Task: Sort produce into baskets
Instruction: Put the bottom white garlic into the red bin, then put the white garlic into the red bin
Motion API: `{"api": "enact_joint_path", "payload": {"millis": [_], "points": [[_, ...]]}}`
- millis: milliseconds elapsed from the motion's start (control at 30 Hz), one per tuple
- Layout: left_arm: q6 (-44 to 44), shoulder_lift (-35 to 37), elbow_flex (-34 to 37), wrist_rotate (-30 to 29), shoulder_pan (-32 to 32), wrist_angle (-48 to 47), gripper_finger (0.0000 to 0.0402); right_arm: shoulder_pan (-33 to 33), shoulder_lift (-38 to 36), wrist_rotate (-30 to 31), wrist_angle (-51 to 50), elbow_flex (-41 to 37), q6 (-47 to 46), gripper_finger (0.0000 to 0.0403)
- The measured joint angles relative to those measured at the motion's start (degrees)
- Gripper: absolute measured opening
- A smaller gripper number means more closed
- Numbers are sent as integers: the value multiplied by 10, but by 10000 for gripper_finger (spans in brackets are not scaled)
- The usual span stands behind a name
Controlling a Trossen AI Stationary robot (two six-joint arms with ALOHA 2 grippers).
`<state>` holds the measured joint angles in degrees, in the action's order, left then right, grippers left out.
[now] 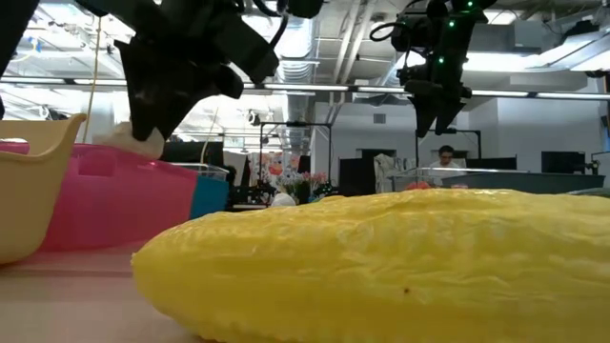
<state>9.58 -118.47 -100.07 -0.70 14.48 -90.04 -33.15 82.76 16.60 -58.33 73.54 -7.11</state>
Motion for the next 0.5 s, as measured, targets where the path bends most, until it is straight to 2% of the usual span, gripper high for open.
{"api": "enact_joint_path", "payload": {"millis": [133, 367, 500], "points": [[-9, 0, 0, 12, 0, 0, 114, 0, 0, 0, 0, 0, 0, 393], [-25, 0, 0, 2, -4, 0, 179, 0, 0, 0, 0, 0, 0, 393], [-48, 2, 0, 2, -22, 0, 193, 0, 0, 0, -1, 0, 0, 393]]}}
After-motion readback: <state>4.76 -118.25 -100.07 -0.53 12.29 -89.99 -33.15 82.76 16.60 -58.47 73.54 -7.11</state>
